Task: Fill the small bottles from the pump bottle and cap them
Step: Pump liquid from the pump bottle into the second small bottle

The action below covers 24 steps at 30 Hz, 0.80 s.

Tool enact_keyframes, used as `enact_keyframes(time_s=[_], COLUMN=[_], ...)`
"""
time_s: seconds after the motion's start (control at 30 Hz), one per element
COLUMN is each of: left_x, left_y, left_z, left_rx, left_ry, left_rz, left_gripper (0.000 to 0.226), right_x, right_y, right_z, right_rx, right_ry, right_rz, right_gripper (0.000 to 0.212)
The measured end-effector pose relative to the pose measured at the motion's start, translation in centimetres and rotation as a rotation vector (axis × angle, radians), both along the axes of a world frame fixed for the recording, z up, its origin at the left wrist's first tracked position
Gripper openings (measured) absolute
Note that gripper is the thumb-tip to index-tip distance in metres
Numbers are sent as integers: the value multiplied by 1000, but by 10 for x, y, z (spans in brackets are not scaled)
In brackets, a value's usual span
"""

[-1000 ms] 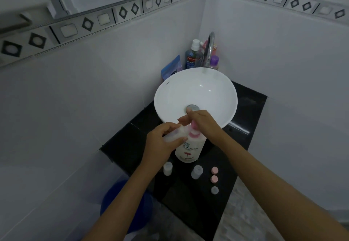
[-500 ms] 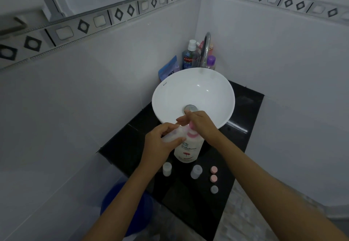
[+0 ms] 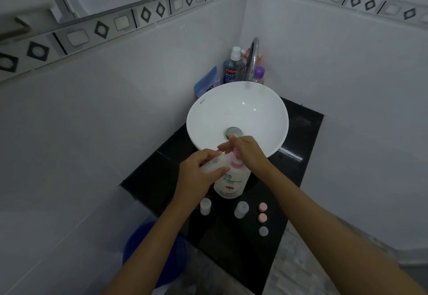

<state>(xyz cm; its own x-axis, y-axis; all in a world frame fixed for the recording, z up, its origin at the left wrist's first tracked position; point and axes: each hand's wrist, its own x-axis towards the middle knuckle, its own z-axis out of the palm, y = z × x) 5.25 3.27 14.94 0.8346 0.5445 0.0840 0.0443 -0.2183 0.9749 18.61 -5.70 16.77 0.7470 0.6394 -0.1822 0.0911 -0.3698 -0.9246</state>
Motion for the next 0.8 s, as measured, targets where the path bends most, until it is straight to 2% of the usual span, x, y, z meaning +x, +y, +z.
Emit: enact_keyframes(time_s=[0.17,0.5,0.8], left_x=[2,0,4], left_y=[1,1,1], left_z=[5,-2,0], left_rx=[7,-24,-20], left_ry=[-18,14,2], left_rz=[6,-12,-4], left_gripper=[28,28,30], right_x=[-2,1,-2], right_y=[2,3,3], right_z=[-3,-9,-10], right_rx=[87,4,56], right_ry=[3,0,35], right_rz=[-92,-40,-93], right_gripper=[47,46,48])
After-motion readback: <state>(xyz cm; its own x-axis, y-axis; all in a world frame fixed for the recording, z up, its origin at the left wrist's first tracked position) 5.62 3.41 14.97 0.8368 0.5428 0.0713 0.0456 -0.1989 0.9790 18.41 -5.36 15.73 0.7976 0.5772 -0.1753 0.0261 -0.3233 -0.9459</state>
